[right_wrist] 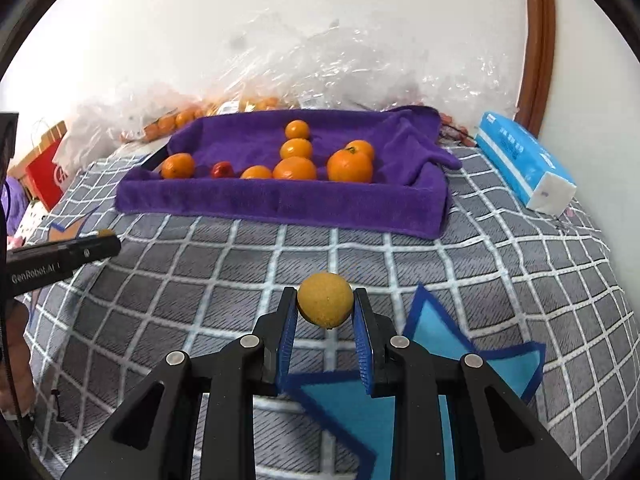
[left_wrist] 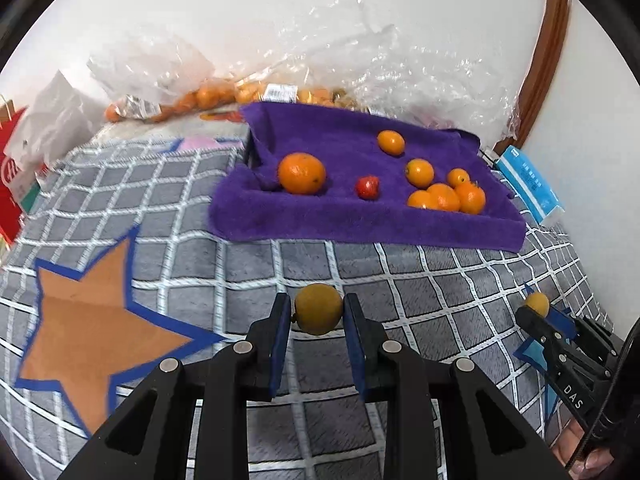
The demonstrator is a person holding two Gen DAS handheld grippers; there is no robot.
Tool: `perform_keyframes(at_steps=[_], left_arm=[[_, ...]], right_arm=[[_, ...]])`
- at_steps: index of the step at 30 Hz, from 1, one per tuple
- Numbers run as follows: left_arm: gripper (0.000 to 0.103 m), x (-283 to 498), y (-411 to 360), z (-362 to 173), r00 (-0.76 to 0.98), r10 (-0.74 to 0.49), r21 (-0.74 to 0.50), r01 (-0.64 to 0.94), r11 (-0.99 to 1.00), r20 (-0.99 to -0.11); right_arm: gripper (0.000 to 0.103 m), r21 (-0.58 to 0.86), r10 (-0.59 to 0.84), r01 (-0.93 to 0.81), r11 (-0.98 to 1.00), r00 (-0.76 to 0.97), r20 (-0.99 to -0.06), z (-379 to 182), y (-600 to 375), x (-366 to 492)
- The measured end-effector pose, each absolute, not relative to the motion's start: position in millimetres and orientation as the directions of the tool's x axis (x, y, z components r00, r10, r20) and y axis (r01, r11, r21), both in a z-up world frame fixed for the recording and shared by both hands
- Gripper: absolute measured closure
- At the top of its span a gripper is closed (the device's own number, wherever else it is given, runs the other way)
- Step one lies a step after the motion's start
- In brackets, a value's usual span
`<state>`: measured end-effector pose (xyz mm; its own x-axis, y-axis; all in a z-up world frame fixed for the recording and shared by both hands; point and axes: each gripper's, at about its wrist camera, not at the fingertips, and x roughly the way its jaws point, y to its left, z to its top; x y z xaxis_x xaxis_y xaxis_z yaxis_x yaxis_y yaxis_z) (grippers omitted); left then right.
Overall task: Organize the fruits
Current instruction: 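Carry both small yellow fruits over the purple towel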
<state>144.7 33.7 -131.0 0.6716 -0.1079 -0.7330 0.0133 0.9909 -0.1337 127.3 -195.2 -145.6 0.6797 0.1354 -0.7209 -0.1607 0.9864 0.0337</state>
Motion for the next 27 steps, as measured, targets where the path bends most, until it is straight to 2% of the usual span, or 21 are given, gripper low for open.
perform_keyframes(at_steps=[15,27], left_arm=[[0.078,137,72,-82,0.715,-0.127,-0.202,-0.02,0.979,-0.687],[0.078,149,81,-62,0.724,-0.158,-0.236,-0.007,0.972,-0.672]], right_arm=[[0.076,0.045,0.133,-0.142,0.989,0.701,-0.701,-97,-168,122],[0.076,0.08,0.145,-0.123,0.989,0.714,-0.685,-66,-162,145]])
